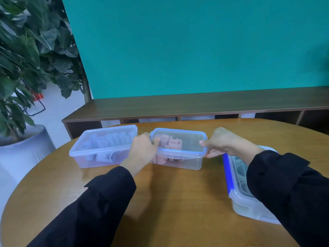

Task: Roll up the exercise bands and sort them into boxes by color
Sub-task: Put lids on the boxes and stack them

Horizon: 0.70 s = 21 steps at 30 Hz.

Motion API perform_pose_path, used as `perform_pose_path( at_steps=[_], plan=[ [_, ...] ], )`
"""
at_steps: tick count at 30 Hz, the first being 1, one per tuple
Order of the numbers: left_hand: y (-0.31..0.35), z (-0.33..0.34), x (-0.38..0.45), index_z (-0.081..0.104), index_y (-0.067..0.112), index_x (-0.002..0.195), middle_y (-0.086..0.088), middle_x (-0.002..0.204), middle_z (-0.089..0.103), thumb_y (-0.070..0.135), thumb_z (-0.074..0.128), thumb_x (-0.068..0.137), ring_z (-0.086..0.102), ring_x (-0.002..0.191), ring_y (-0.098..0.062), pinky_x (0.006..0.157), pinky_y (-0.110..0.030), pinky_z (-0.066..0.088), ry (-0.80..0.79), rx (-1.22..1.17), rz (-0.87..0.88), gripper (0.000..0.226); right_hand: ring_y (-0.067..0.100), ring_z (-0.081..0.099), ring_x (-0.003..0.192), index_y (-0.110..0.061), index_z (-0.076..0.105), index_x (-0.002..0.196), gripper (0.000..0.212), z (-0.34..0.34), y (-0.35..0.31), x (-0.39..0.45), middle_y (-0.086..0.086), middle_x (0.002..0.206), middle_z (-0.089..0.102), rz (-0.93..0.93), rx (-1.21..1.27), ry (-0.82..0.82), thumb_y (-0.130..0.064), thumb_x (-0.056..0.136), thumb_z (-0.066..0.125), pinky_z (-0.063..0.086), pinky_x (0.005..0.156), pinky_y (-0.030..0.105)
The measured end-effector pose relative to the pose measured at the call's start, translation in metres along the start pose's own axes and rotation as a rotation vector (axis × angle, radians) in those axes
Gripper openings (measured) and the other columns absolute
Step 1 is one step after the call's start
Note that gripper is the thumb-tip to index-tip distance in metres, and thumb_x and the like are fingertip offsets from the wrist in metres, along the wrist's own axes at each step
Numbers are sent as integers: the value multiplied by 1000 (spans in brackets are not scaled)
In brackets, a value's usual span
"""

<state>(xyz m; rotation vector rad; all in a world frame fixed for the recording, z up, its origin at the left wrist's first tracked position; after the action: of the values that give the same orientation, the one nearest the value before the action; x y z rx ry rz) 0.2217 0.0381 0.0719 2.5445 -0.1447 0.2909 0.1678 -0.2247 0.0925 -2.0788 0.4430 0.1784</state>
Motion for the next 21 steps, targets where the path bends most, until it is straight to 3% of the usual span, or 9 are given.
perform_pose_path(
  at_steps=[5, 8, 10, 14, 18, 21],
  plan=[
    [-1, -1, 3, 59, 8, 105, -13, 95, 66, 34, 54, 102, 60, 82, -29, 66, -32, 40, -53, -11, -17, 27, 25, 77, 74, 11, 60, 109, 42, -2, -2, -7, 33, 112, 66, -4, -23, -117, -14, 83, 82, 61, 62, 24],
    [-2, -1, 3, 59, 10, 111, -14, 95, 66, 28, 52, 102, 59, 85, -32, 67, -33, 42, -87, -25, 17, 22, 27, 77, 80, 6, 57, 96, 35, -2, -5, -11, 30, 112, 66, -19, -19, -124, -10, 80, 84, 62, 81, 33],
    [-2, -3, 2, 62, 9, 117, -17, 99, 67, 24, 50, 101, 57, 86, -31, 68, -33, 42, -98, -53, 25, 24, 28, 76, 87, 5, 58, 97, 36, -1, -4, -15, 28, 116, 66, -2, 30, -170, -7, 77, 85, 59, 91, 36],
    [-2, -8, -2, 62, 10, 121, -20, 105, 67, 19, 48, 100, 59, 97, -33, 69, -32, 42, -95, -31, 9, 27, 27, 74, 92, 10, 60, 114, 43, 2, -1, -22, 27, 120, 66, 39, 149, -272, 1, 77, 82, 61, 66, 26],
    [2, -12, -5, 57, 12, 95, -16, 94, 64, 21, 47, 102, 58, 93, -35, 68, -33, 42, -107, 22, 18, 16, 29, 73, 94, 9, 61, 114, 41, 6, -3, -26, 26, 114, 69, 30, 131, -267, 1, 78, 82, 62, 68, 28],
    [2, -12, -8, 48, 11, 82, -13, 84, 55, 24, 47, 104, 57, 88, -38, 66, -34, 42, -118, 42, 9, 25, 29, 74, 91, 9, 59, 116, 44, 6, -2, -26, 27, 115, 68, 43, 155, -257, 2, 79, 81, 61, 65, 28]
  ],
)
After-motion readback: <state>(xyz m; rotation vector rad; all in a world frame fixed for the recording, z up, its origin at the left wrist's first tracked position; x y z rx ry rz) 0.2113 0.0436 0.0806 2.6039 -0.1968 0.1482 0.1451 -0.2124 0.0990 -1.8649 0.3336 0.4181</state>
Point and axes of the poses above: each hand's wrist, its own x-axis towards the middle knuckle, its own z-axis out of the palm, y = z × x, the point moved 3 cm from there along x, towards the middle knuckle
